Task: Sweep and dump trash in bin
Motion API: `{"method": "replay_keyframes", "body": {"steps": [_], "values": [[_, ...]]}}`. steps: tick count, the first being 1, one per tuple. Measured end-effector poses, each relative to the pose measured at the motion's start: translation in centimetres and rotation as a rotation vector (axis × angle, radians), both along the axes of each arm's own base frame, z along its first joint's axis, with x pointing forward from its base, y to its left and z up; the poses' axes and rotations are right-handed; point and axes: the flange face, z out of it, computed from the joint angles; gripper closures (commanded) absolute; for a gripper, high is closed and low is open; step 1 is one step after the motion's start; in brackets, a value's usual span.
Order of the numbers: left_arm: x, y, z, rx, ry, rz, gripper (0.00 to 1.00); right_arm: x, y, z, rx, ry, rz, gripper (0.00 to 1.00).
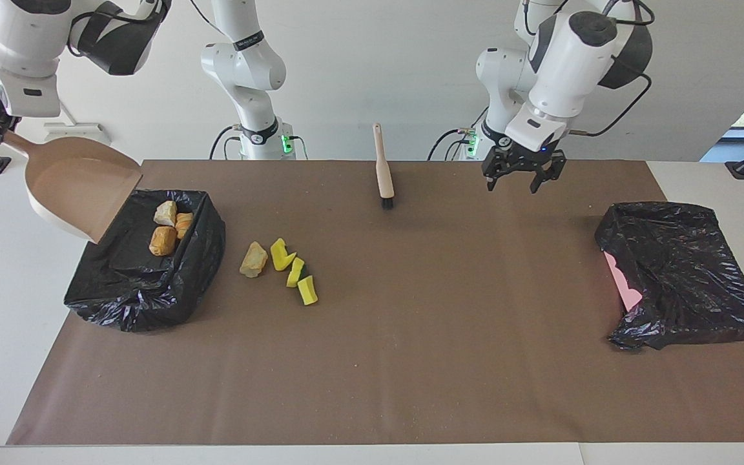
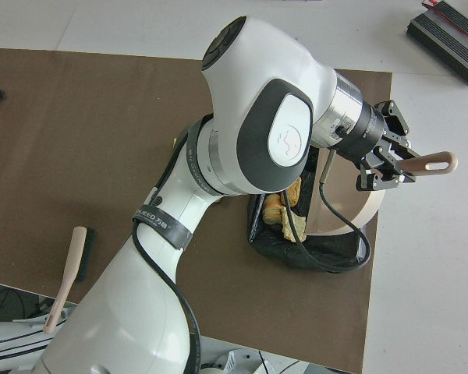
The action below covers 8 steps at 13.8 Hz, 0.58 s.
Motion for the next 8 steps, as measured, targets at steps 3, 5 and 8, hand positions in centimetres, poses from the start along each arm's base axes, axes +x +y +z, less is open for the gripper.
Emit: {"method": "replay_keyframes", "body": {"steps": [3, 5, 8], "values": [[0.4, 5.3, 7.6, 0.021, -0.049, -0.022, 0.0, 0.4, 3.1, 0.6, 0.069, -0.111, -0.139, 1.0], [0.5, 7.4, 10.5, 0.03, -0.06, -0.03, 0.0, 1.1, 6.8, -0.2, 0.132, -0.196, -0.286, 1.0], [2.9, 9.4, 11.6, 0.035, -0.069, -0.009, 0.0, 2.1, 14.0, -1.3, 0.215, -0.307, -0.456, 1.0]]}}
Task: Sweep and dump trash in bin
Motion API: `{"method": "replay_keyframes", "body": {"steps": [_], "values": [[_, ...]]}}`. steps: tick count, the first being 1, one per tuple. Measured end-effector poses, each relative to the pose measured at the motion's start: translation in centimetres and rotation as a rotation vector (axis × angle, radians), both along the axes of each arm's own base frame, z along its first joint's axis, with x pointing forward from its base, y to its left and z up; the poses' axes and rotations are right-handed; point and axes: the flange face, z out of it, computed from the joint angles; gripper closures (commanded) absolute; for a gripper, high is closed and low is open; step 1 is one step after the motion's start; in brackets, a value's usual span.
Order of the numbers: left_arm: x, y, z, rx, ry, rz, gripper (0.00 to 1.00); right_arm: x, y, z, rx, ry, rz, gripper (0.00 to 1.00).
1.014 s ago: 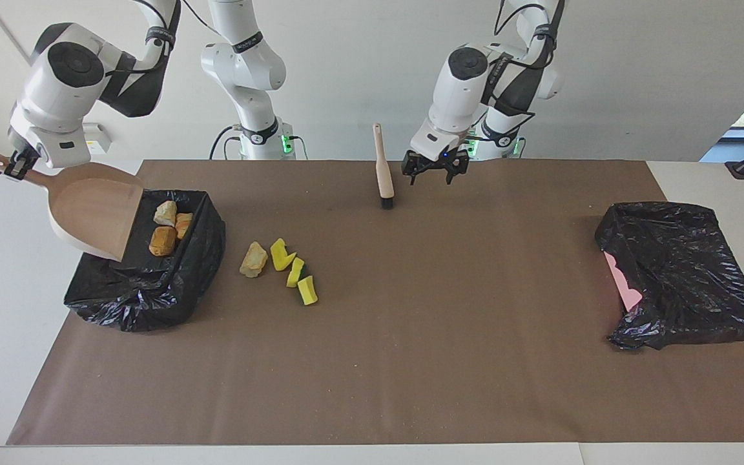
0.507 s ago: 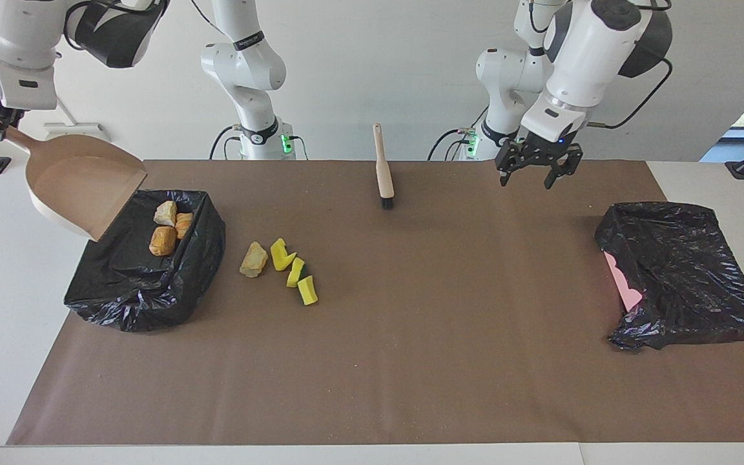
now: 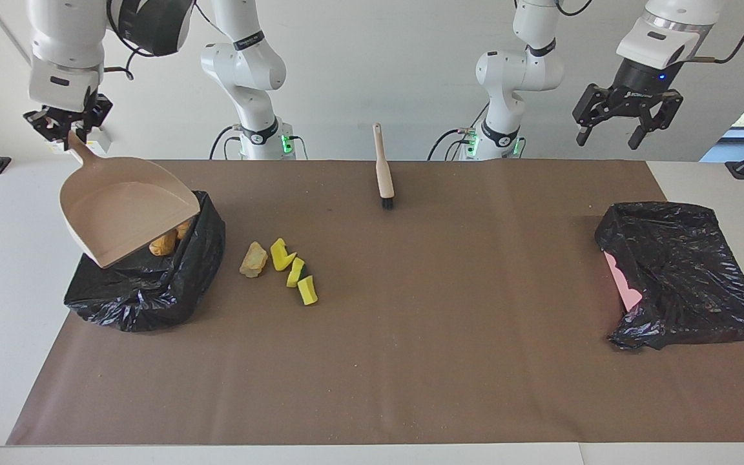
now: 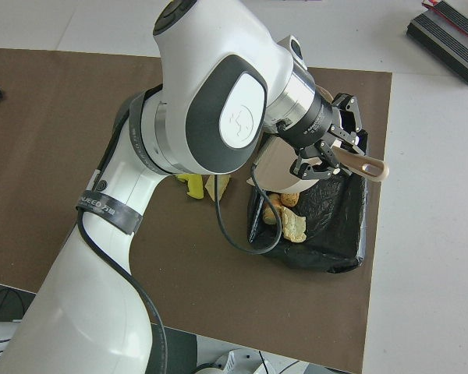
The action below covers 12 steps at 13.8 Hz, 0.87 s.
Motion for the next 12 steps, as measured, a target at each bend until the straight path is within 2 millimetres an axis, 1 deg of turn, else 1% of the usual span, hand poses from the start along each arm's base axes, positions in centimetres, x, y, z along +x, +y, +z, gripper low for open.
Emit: {"method": "replay_keyframes", "body": {"steps": [2, 3, 5, 6, 8, 10, 12], "values": [[1.7, 1.3, -0.6, 0.006, 0.013, 0.002, 0.0, 0.6, 6.0, -1.2, 0.071, -0.069, -0.102, 1.0], [2.0, 2.0, -0.6, 0.009, 0.015, -0.005, 0.0, 0.9, 8.9, -2.1, 0.111, -0.091, -0.153, 1.0], [1.6, 3.4, -0.3, 0.012, 0.028, -0.003, 0.0, 1.3, 15.3, -4.4, 0.185, -0.126, -0.283, 1.0], [1.2, 3.9, -0.1, 0.012, 0.038, 0.001, 0.0, 1.4, 18.9, -5.9, 0.213, -0.136, -0.355, 1.0], [0.4, 4.3, 0.2, 0.012, 0.059, 0.004, 0.0, 1.6, 25.4, -9.0, 0.254, -0.157, -0.511, 1.0], [0.0, 4.3, 0.2, 0.013, 0.08, 0.003, 0.0, 2.8, 31.6, -12.1, 0.31, -0.191, -0.626, 1.0], [-0.2, 4.3, 0.0, 0.013, 0.093, 0.003, 0.0, 4.5, 37.2, -14.9, 0.368, -0.2, -0.727, 1.0]]}}
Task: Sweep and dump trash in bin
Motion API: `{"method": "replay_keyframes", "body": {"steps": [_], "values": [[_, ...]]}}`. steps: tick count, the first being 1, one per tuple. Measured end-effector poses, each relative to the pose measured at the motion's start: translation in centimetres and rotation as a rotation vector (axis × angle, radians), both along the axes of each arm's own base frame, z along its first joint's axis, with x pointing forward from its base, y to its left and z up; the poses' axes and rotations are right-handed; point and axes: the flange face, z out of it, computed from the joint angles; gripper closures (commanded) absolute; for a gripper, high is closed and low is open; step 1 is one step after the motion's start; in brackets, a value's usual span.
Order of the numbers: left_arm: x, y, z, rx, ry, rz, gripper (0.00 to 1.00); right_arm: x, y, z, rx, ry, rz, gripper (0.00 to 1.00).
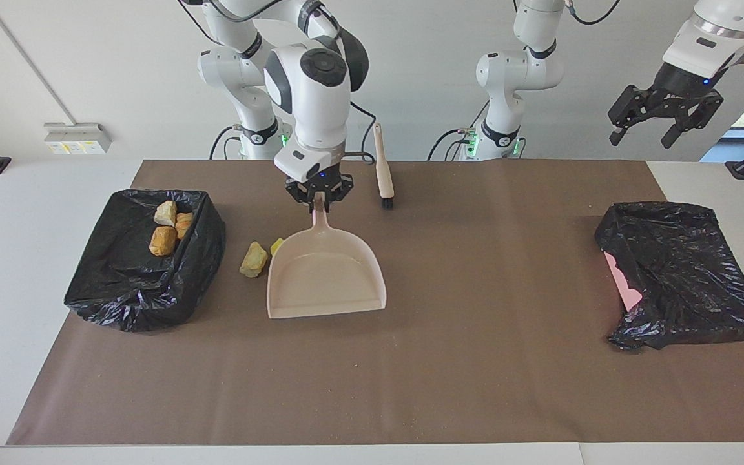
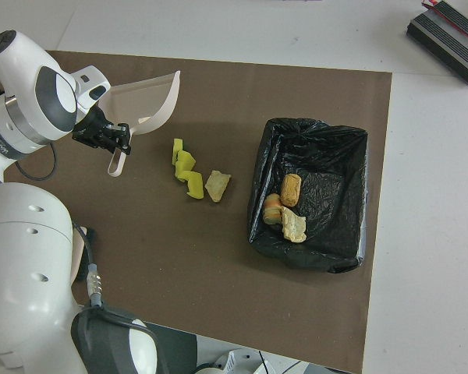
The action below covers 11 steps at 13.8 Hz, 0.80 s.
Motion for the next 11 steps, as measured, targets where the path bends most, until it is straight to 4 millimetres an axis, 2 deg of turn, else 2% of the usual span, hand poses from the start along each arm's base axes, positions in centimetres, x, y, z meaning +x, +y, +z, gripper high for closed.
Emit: {"method": "replay_keyframes", "body": {"steps": [3, 5, 6, 8, 11], "values": [[0.0, 0.0, -0.1, 0.0, 0.004, -0.001, 0.0, 2.1, 6.7, -2.8, 0.092, -0.005, -0.116, 1.0], [0.0, 0.0, -0.1, 0.0, 0.004, -0.001, 0.0, 2.1, 10.9, -5.9, 0.15, -0.003, -0.149, 1.0], [0.0, 0.0, -0.1, 0.0, 0.004, -0.001, 0.0, 1.9, 12.3, -7.7, 0.166, 0.002, -0.156, 1.0], [0.0, 0.0, -0.1, 0.0, 0.004, -0.001, 0.0, 2.1, 13.2, -10.6, 0.174, 0.02, -0.164, 1.0], [0.0, 0.0, -0.1, 0.0, 0.005, -0.001, 0.0, 2.7, 12.4, -11.6, 0.164, 0.031, -0.179, 0.94]]}}
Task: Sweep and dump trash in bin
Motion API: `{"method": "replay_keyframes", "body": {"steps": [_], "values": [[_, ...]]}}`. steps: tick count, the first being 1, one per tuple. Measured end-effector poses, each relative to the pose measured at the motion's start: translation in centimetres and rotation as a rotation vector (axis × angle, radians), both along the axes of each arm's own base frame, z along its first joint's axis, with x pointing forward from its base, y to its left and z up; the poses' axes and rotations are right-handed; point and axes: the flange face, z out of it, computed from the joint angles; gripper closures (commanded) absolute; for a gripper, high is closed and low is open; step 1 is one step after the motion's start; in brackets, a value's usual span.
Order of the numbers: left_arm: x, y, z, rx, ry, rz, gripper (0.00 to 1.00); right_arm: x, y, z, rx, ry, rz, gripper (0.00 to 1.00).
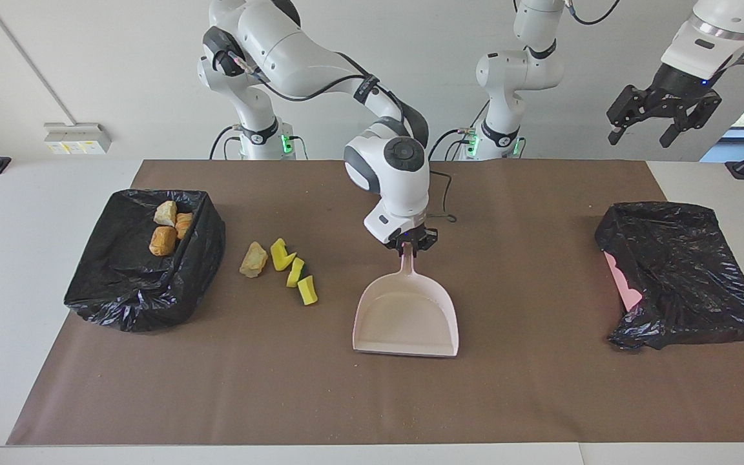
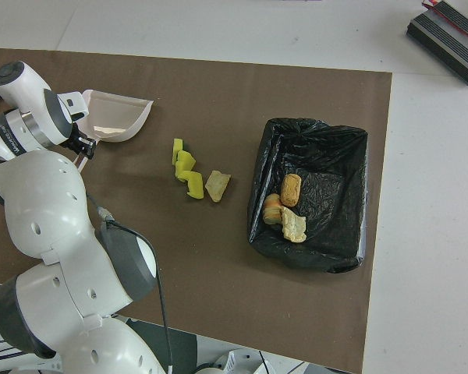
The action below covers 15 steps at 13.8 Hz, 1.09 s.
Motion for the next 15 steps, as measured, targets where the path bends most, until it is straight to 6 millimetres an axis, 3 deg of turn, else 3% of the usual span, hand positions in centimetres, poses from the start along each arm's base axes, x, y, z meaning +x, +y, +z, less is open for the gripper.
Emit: {"method": "replay_keyframes", "body": {"steps": [2, 3, 5, 6, 8, 10, 12, 15], "values": [[0.0, 0.0, 0.0, 0.0, 0.0, 0.0, 0.0, -0.1, 0.0, -0.2, -0.003, 0.004, 0.002, 0.84], [0.0, 0.0, 0.0, 0.0, 0.0, 0.0, 0.0, -0.2, 0.0, -0.4, -0.005, 0.006, 0.007, 0.71], [0.0, 0.0, 0.0, 0.0, 0.0, 0.0, 0.0, -0.3, -0.2, -0.7, -0.01, 0.011, 0.026, 0.31], [0.0, 0.0, 0.0, 0.0, 0.0, 0.0, 0.0, -0.3, -0.4, -0.9, -0.012, 0.013, 0.037, 0.0], [0.0, 0.0, 0.0, 0.0, 0.001, 0.0, 0.0, -0.4, -0.8, -0.5, -0.018, 0.014, 0.059, 0.0], [0.0, 0.0, 0.0, 0.0, 0.001, 0.0, 0.0, -0.9, -1.0, 1.1, -0.025, 0.002, 0.069, 0.0], [0.0, 0.0, 0.0, 0.0, 0.001, -0.001, 0.0, -2.3, -2.0, 4.1, -0.047, 0.001, 0.08, 0.0], [0.0, -0.1, 0.0, 0.0, 0.001, -0.002, 0.0, -7.7, -4.8, 10.7, -0.019, 0.075, 0.146, 0.0]]}}
